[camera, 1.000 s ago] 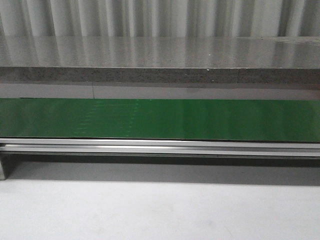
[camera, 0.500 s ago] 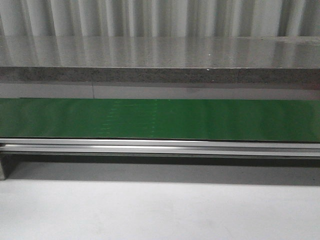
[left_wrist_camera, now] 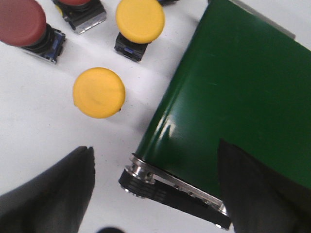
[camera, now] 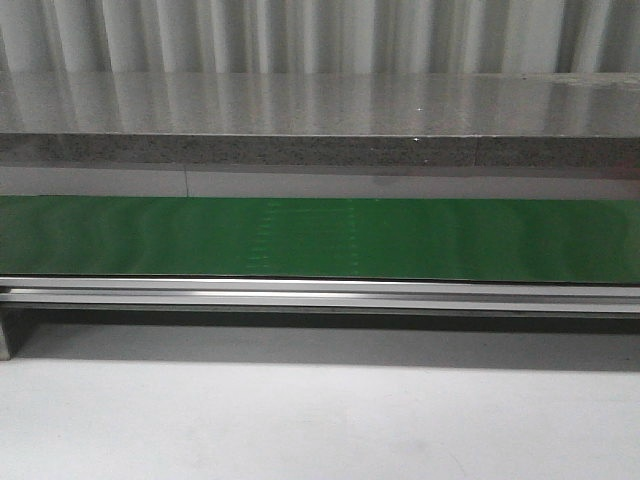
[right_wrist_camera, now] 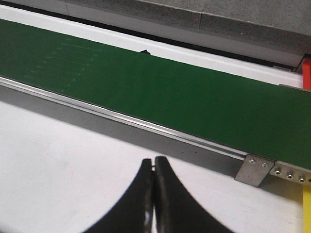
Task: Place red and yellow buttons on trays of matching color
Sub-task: 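Move the left gripper over another yellow button on the table, then grasp the yellow button and set it on the belt with the left gripper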
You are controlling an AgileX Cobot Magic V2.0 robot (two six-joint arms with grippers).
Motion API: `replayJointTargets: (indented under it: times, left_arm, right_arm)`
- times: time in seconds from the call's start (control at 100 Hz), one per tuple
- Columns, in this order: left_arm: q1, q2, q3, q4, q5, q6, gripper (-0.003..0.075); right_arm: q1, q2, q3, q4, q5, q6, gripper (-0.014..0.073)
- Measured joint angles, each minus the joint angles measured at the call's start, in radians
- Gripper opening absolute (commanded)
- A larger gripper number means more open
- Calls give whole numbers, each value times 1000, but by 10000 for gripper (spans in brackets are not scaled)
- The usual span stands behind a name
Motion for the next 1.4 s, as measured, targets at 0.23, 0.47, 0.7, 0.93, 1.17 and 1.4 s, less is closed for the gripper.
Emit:
replayJointTargets:
  times: [0.23,0.47,0.7,0.93,1.17,1.4]
  left_arm:
    - [49,76,-67,2,42,21,503]
    - [60,185,-124,34,87,24,503]
    - [62,248,-177,53,95,24,503]
    - [62,304,-190,56,99,24,494]
    - [62,329,-194,58,95,24,272]
    - [62,329,-198,58,89,35,109]
  right_arm:
    - [0,0,0,0,0,0,-66]
    - [0,0,0,0,1,0,-66]
    - [0,0,0,1,2,0,-66]
    - [0,0,0,1,2,0,-66]
    - [0,0,0,1,2,0,-66]
    - [0,0,0,1,2,0,-66]
